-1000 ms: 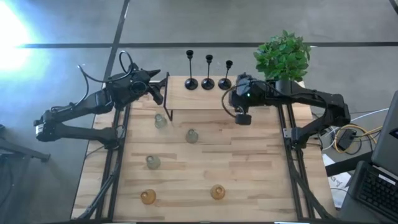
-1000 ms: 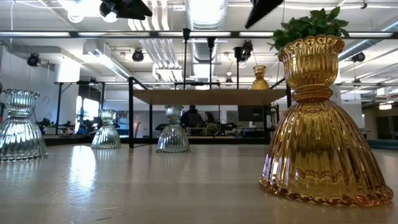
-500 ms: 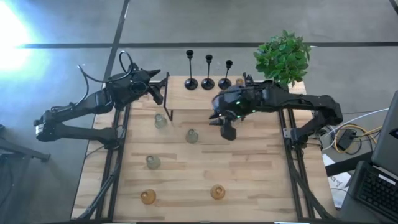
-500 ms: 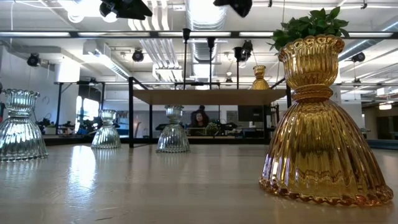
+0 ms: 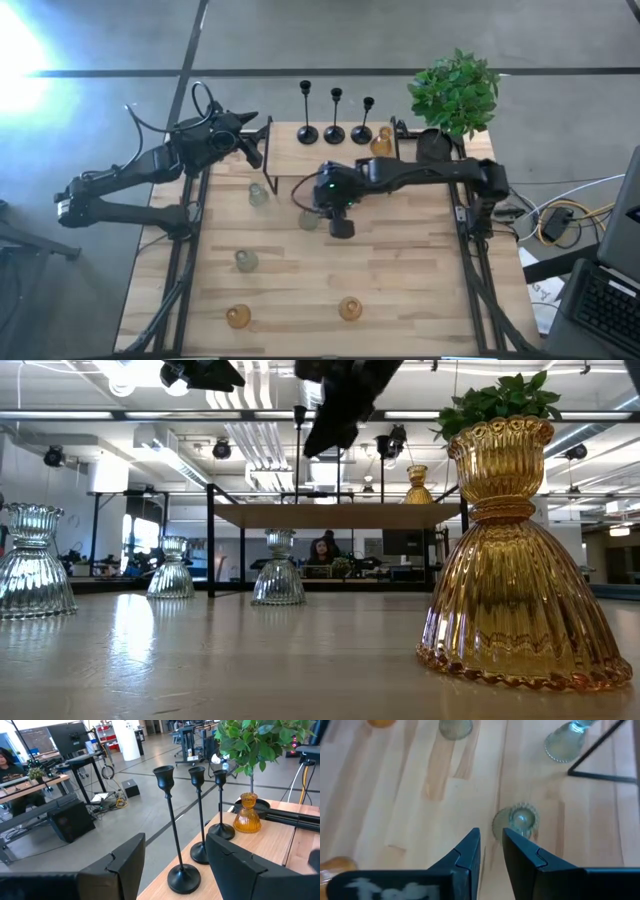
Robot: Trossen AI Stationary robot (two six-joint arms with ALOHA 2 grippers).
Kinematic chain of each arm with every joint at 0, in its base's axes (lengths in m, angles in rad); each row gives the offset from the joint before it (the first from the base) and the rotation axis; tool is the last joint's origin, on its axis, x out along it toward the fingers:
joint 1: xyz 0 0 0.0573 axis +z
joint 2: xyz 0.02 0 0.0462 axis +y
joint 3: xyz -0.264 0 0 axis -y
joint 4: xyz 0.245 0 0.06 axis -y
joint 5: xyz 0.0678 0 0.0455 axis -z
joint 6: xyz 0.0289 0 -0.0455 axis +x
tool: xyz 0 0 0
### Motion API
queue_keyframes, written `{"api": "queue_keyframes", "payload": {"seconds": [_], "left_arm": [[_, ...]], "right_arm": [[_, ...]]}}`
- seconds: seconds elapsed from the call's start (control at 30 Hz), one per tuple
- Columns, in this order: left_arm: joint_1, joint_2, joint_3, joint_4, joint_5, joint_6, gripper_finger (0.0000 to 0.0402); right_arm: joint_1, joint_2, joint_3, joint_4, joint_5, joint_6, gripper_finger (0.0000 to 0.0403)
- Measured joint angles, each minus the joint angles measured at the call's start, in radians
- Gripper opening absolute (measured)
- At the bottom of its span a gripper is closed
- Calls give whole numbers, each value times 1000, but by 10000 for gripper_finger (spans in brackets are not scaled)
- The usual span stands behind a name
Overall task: Pick & Place candle stick holders
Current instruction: Put the middle right green candle holder on the shelf
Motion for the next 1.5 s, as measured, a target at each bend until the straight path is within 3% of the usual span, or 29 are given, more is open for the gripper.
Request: {"api": "queue_keyframes", "payload": {"seconds": [0.57,0.87,1.5], "left_arm": [[0,-4,0,-1,0,3,213],[0,-20,0,-6,0,5,213],[0,-33,0,-8,0,15,213]], "right_arm": [[-16,355,316,-189,2,-163,83],[-23,388,438,-251,3,-167,73],[-52,394,355,-221,5,-203,77]]}}
